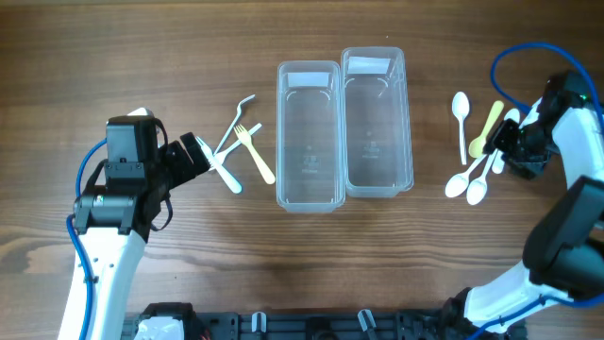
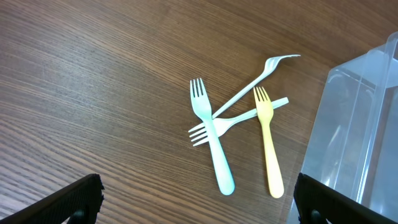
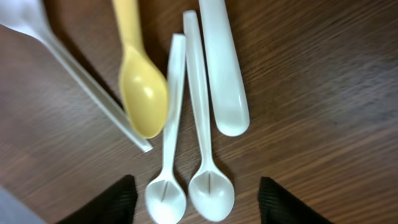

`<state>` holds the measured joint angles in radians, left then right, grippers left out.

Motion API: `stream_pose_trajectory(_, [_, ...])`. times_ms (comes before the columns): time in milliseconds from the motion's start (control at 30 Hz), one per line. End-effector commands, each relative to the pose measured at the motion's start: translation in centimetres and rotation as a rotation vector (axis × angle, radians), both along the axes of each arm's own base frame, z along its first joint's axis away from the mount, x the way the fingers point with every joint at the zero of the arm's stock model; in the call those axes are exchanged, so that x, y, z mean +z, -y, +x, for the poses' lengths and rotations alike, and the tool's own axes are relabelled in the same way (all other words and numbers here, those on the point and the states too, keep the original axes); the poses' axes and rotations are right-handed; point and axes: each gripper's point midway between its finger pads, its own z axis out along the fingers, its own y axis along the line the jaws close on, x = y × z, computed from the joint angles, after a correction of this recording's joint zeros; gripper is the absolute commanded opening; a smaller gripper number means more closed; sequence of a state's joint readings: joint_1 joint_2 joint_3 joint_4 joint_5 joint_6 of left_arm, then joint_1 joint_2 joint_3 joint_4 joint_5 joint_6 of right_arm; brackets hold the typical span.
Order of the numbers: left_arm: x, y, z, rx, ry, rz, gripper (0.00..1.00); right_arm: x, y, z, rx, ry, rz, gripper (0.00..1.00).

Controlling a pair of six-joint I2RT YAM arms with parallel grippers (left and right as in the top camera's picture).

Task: Pack container
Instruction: 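Move the right gripper over the spoons and grasp a white spoon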

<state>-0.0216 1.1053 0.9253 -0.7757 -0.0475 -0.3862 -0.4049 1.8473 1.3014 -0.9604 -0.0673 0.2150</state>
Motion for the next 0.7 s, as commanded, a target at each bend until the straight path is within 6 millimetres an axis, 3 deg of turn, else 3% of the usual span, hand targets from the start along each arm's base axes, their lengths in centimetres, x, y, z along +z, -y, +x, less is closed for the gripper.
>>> stream_pose_trajectory(0, [0.8, 0.0, 0.4, -0.009, 0.02, 0.015, 1.0, -1.6, 0.4, -0.1, -0.028, -0.048, 0.002, 0.52])
stream_pose_trajectory(300, [0.9, 0.0, 0.5, -0.009, 0.02, 0.015, 1.0, -3.3, 1.0, -0.3, -0.027, -0.087, -0.019, 0.51])
stream_pose_trajectory(400, [0.9, 0.0, 0.5, -0.009, 0.02, 0.015, 1.0, -4.0, 0.9, -0.4, -0.026, -0.094, -0.017, 0.45])
stream_pose_trajectory(567, [0.9, 0.0, 0.5, -0.009, 0.02, 0.015, 1.0, -5.3, 0.5, -1.1, -0.045, -0.099, -0.009, 0.43])
stream_pose_trajectory(667, [0.9, 0.0, 0.5, -0.009, 0.02, 0.015, 1.0, -5.5, 0.4, -1.4, -0.052, -0.107, -0.006, 0.35])
